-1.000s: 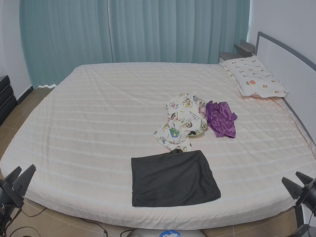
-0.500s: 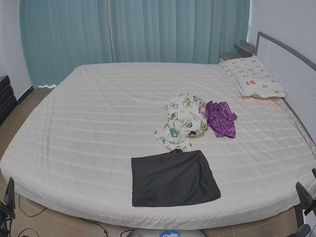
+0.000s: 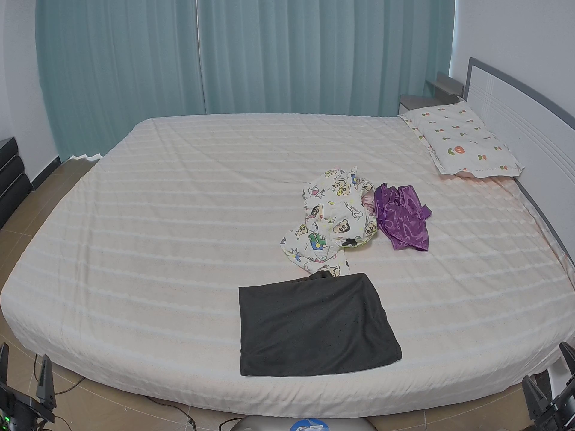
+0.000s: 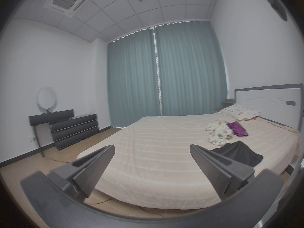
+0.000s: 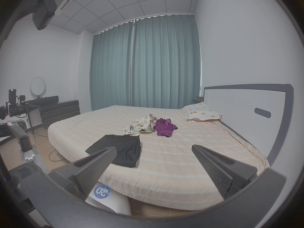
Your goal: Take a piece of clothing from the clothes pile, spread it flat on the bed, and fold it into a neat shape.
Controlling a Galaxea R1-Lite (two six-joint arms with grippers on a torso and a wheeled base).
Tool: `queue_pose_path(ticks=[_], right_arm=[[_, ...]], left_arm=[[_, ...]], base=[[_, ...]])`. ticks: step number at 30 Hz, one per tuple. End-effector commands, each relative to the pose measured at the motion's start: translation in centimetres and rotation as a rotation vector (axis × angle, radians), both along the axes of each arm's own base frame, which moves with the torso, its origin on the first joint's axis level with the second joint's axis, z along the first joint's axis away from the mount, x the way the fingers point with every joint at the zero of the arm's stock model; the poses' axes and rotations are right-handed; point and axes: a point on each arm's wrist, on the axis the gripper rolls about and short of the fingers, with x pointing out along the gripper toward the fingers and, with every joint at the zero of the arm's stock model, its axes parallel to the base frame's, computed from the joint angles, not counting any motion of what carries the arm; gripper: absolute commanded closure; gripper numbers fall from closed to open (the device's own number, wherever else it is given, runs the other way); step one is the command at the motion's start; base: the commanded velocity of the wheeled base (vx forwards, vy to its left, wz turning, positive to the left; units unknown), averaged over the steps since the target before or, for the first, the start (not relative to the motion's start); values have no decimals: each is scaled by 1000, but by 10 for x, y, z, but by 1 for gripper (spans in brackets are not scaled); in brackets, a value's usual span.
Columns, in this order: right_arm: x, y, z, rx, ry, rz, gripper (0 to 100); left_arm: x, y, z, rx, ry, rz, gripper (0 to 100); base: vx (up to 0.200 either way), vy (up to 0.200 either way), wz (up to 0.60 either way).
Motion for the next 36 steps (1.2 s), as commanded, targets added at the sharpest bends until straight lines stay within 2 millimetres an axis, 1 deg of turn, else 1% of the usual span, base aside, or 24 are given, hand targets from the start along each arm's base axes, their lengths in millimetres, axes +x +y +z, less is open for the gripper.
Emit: queue_pose_path(ticks=[1,3,7,8,9,10,11,12,13,15,16,17,18,20,21,22,24,28,32,36], right_arm=[[-3,0,-3,5,-31,-30,0],[-3,-1,-2,4,-39,-42,0],[-3,-1,-2,-1,-44,-51,0],[-1,-1,-3,-48,-66,-49,0],[-1,-1,-3,-48,-66,-49,0],[-2,0,7,-108,-157,-34,0],[-3,0,12,-106,-195,-14,0],[-4,1,14,-105,-221,12,0],[-3,1,13,-105,-227,25,0],[-2,1,12,-102,-225,23,0],[-1,1,7,-96,-204,14,0],[2,1,-2,-82,-168,15,0],[2,1,-2,-62,-163,21,0],[2,1,-2,-7,-153,30,0],[2,1,-2,-6,-153,30,0],[2,1,-2,-10,-152,27,0],[2,1,-3,-12,-149,18,0],[2,1,-3,-10,-129,10,0],[3,-2,-9,0,-75,-119,0],[3,-2,-11,44,-53,-124,0]], left_arm=[[-2,0,-8,-13,-25,-49,0],[-2,0,-8,-42,-30,-55,0],[-2,-1,-8,-35,-29,-63,0],[-2,-2,-7,26,-22,-123,0],[-2,-2,-7,26,-22,-123,0],[-3,-3,-5,131,-28,-147,0],[-3,-3,-1,165,-59,-141,0],[-4,-3,5,164,-110,-137,0],[-6,-3,13,142,-185,-146,0],[-7,-3,20,132,-228,-151,0],[-11,-3,30,120,-267,-151,0],[-10,-3,31,116,-259,-146,0],[-10,-3,29,113,-247,-144,0],[-2,-3,7,108,-139,-134,0],[-2,-2,-6,91,-21,-126,0],[-2,-2,-10,68,36,-117,0],[-3,-2,-7,-5,3,-124,0],[-2,-2,-7,-11,-20,-115,0],[-2,-1,-7,-5,-28,-61,0],[-3,0,-7,30,-20,-36,0]], base=[[0,0,0],[0,0,0],[0,0,0],[0,0,0],[0,0,0],[0,0,0],[0,0,0],[0,0,0],[0,0,0],[0,0,0],[0,0,0],[0,0,0],[0,0,0],[0,0,0],[0,0,0],[0,0,0],[0,0,0],[0,0,0],[0,0,0],[0,0,0]])
